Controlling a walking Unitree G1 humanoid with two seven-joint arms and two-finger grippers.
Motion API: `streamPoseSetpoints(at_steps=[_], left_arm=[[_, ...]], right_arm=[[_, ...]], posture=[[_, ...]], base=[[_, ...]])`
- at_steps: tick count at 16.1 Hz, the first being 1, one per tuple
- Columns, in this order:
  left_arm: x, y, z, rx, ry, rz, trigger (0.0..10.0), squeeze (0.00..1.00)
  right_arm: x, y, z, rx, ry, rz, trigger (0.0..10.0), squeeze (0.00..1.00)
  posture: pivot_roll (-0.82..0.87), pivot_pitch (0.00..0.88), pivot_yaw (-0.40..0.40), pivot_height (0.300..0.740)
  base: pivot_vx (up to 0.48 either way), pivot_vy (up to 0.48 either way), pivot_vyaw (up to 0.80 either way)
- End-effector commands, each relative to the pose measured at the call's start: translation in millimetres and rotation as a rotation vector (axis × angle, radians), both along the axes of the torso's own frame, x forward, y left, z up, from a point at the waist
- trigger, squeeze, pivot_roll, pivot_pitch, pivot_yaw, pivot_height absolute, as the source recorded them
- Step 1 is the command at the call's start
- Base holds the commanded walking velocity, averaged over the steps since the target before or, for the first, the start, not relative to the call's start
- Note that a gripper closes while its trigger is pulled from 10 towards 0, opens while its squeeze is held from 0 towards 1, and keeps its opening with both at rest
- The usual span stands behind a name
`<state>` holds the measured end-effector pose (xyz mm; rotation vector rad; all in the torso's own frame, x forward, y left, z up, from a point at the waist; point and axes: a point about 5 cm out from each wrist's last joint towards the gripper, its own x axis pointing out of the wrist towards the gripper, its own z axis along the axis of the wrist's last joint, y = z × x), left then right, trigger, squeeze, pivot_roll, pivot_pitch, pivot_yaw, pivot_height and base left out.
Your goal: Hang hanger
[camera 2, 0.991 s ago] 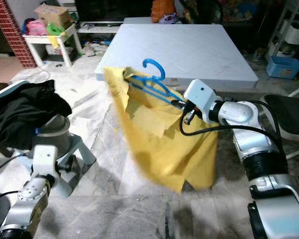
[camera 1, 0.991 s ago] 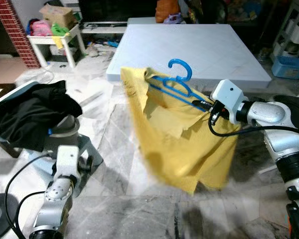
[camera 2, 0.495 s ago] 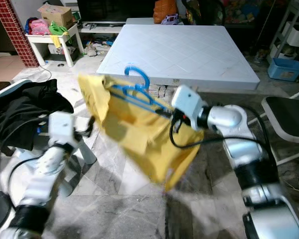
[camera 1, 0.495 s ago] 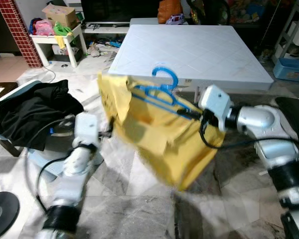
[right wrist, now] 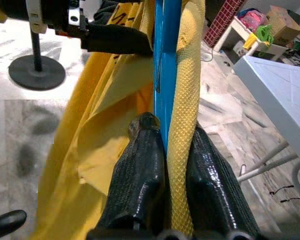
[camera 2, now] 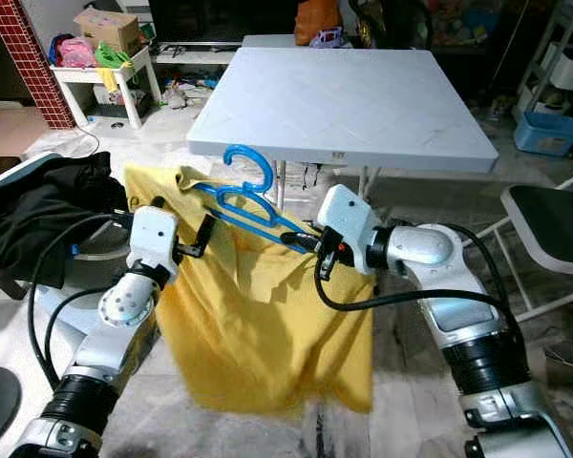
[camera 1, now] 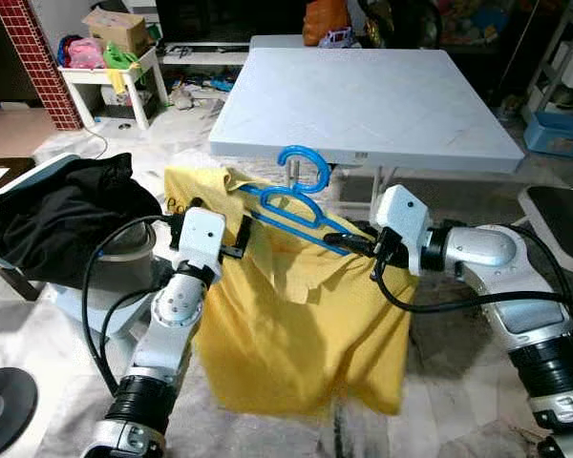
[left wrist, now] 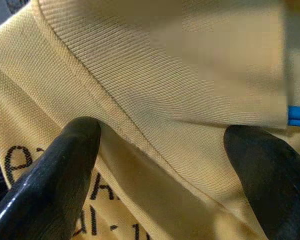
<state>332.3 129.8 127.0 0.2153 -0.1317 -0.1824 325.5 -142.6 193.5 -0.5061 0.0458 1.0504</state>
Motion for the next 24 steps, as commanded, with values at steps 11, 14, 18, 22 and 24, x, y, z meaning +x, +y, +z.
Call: streamPoseSetpoints(at_steps=[11,14,18,22,24], left_arm=[[-1.3,-1.7,2.1,-0.014,0.003,0.062,10.0,0.00],[4.1,8.7,-0.3,-0.004,0.014,0.109,10.0,0.00],[12.0,26.6,1.3,-0.020,0.015,0.186,0.0,0.00],[14.3,41.7,8.7,-0.023,-0.020,0.255,0.0,0.00],[14.2,43.0,8.8,-0.026,-0.027,0.258,0.0,0.00]], right_arm=[[-0.1,16.5,21.4,0.074,-0.067,0.008,10.0,0.00],[-7.4,13.0,23.2,0.071,-0.052,0.037,10.0,0.00],[-10.0,4.1,23.9,0.058,-0.036,0.022,10.0,0.00],[-8.5,0.6,11.0,-0.008,-0.030,-0.015,10.0,0.00],[-4.6,-1.1,6.0,-0.039,-0.038,-0.053,10.0,0.00]], posture=[[-0.05,0.000,0.031,0.740],[-0.07,0.000,0.040,0.740],[-0.07,0.000,0.043,0.740],[-0.07,0.000,0.039,0.740],[-0.06,0.000,0.038,0.740]], base=[[0.000,0.000,0.00],[0.000,0.000,0.00],[0.000,0.000,0.00],[0.000,0.000,0.00],[0.000,0.000,0.00]])
